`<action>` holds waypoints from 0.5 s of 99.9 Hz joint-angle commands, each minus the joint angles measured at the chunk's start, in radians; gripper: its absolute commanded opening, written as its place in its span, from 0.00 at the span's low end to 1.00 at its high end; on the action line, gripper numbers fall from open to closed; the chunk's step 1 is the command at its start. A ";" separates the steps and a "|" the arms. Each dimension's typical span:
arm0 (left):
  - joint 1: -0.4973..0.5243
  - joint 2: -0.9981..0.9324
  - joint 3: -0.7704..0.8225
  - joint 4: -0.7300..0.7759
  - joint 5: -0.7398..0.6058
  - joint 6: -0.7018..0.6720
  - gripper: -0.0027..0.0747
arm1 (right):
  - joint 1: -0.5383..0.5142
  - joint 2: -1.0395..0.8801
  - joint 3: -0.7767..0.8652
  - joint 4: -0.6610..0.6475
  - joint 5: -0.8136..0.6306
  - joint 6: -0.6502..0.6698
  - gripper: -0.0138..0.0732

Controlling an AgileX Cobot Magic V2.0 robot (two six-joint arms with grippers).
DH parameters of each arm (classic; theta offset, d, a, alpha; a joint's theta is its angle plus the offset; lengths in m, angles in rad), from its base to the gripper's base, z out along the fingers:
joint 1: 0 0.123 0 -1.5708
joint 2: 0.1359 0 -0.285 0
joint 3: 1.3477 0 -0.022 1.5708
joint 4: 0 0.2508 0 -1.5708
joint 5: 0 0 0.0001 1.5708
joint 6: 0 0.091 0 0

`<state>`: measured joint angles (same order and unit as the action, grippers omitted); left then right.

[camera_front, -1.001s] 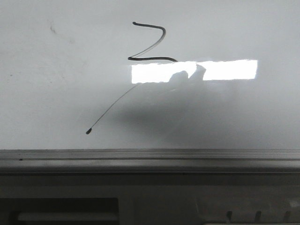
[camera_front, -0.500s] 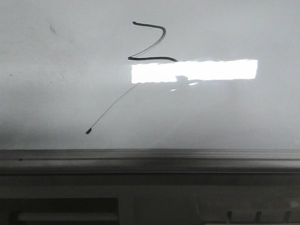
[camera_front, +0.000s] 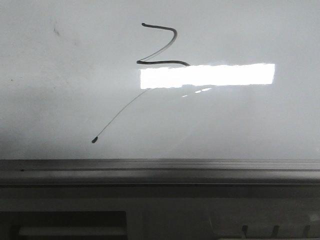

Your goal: Write number 3 on whiteboard

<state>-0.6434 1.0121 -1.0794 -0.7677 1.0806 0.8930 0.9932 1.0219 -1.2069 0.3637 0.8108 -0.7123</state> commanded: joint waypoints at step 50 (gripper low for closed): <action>0.003 -0.006 -0.033 -0.079 -0.068 -0.001 0.01 | 0.002 -0.014 -0.032 0.100 -0.184 -0.007 0.52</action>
<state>-0.6434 1.0103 -1.0826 -0.7891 1.1114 0.9195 0.9932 1.0223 -1.2069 0.3872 0.7716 -0.7137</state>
